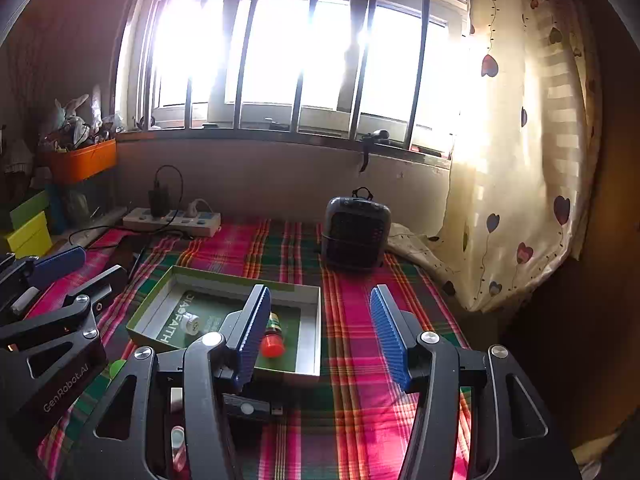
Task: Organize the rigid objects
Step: 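Withdraw both grippers from the tray back toward the remaining items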
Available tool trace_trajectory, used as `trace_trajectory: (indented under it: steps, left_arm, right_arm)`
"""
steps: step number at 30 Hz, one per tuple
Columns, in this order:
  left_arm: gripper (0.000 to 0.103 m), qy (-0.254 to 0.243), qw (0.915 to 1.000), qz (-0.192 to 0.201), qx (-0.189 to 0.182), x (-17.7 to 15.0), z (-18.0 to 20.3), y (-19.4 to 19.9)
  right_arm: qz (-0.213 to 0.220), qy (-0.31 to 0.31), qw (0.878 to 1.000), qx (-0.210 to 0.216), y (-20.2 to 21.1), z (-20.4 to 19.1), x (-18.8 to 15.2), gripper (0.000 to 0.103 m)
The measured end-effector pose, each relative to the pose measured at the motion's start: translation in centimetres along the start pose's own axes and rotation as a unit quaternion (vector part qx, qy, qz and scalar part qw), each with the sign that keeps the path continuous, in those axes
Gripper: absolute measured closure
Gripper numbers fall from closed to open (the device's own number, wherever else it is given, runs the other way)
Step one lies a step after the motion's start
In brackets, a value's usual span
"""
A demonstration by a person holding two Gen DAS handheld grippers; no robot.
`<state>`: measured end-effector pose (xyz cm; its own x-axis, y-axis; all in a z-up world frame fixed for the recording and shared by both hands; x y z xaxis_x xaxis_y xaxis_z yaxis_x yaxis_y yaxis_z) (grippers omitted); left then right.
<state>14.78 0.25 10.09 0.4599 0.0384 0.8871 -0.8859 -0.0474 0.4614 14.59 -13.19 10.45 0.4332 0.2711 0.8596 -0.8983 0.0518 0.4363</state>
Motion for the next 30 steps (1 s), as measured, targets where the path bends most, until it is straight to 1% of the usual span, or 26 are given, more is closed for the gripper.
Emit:
trace_trajectory:
  steps: [3, 7, 22, 24, 27, 30]
  left_arm:
    - [0.059, -0.004, 0.9999, 0.012, 0.012, 0.2, -0.3, 0.6]
    - [0.059, -0.006, 0.9997, 0.015, 0.016, 0.1, -0.5, 0.9]
    - [0.059, -0.003, 0.9999, 0.01, 0.012, -0.6, -0.9, 1.7]
    - [0.059, 0.003, 1.0, 0.003, 0.001, -1.0, -1.1, 1.7]
    - [0.059, 0.024, 0.9992, -0.02, -0.026, -2.2, -1.7, 1.3]
    - [0.059, 0.031, 0.9981, -0.045, -0.03, -4.0, -3.0, 0.5]
  right_arm:
    - [0.004, -0.007, 1.0, 0.005, 0.5, 0.1, -0.2, 0.05]
    - [0.005, -0.01, 1.0, 0.008, 1.0, 0.0, -0.5, 0.05]
    - [-0.001, -0.012, 1.0, 0.015, 1.9, -0.9, -1.4, 0.05]
    - [-0.002, -0.013, 1.0, 0.019, 2.0, -1.1, -1.5, 0.05]
    - [-0.008, -0.019, 0.999, 0.031, 1.6, -1.4, -2.1, 0.05]
    - [-0.025, -0.022, 0.999, 0.042, 1.0, -1.6, -3.3, 0.05]
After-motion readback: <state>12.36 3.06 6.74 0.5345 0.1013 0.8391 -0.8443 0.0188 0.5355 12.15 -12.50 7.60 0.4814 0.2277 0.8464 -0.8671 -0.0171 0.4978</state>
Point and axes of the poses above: each gripper's, at about its wrist camera, not at the fingertips, and y roughly against the way its jaws point, z to its right, x to its top, the point moved 10 cm from there along -y, roughly the way its jaws point, and after that the axes turned 9 degrees about y, right-handed, at the moved point
